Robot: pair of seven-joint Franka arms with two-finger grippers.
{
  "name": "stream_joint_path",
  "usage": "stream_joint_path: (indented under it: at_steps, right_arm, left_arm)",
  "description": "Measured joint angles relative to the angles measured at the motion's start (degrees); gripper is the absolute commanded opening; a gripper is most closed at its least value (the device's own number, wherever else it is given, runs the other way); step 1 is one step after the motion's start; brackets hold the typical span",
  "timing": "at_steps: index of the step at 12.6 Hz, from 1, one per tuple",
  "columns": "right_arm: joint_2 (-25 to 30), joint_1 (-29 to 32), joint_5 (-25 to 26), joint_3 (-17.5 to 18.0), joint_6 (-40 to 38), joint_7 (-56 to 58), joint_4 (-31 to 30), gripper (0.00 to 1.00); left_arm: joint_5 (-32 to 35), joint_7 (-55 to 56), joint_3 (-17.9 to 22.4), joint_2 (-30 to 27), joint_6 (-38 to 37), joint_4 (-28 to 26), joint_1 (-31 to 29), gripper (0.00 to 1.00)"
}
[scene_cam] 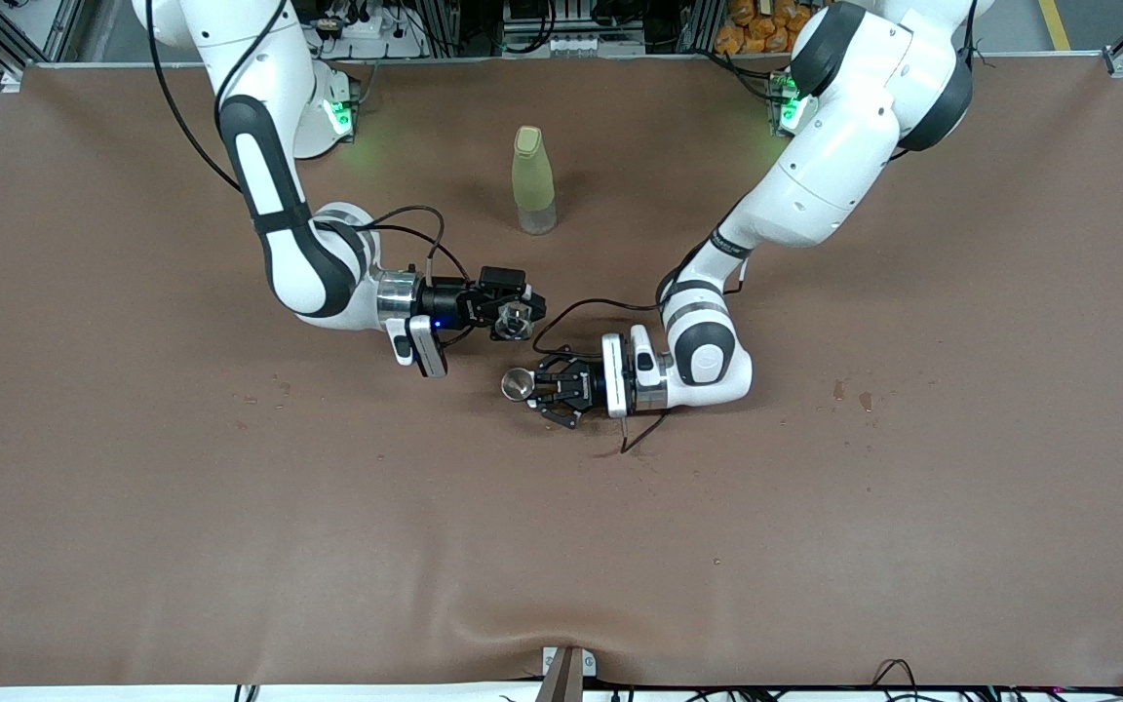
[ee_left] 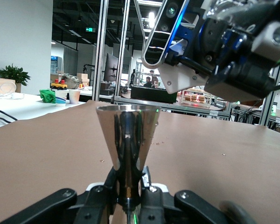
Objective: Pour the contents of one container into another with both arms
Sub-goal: 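Tilt the beaker with the right gripper to pour into the jigger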
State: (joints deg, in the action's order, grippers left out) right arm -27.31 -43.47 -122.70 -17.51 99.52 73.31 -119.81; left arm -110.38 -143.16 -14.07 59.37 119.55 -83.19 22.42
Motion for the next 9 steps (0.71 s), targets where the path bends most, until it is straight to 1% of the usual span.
stream_joint_path:
  at_steps: [9]
  right_arm:
    - [0.20,0.00,0.00,-0.13,-0.11,-12.11,0.05,0.00]
  left_arm:
    - [0.00,-1.42,-0.05,-0.21,-2.42,-1.45,-0.06,0.00]
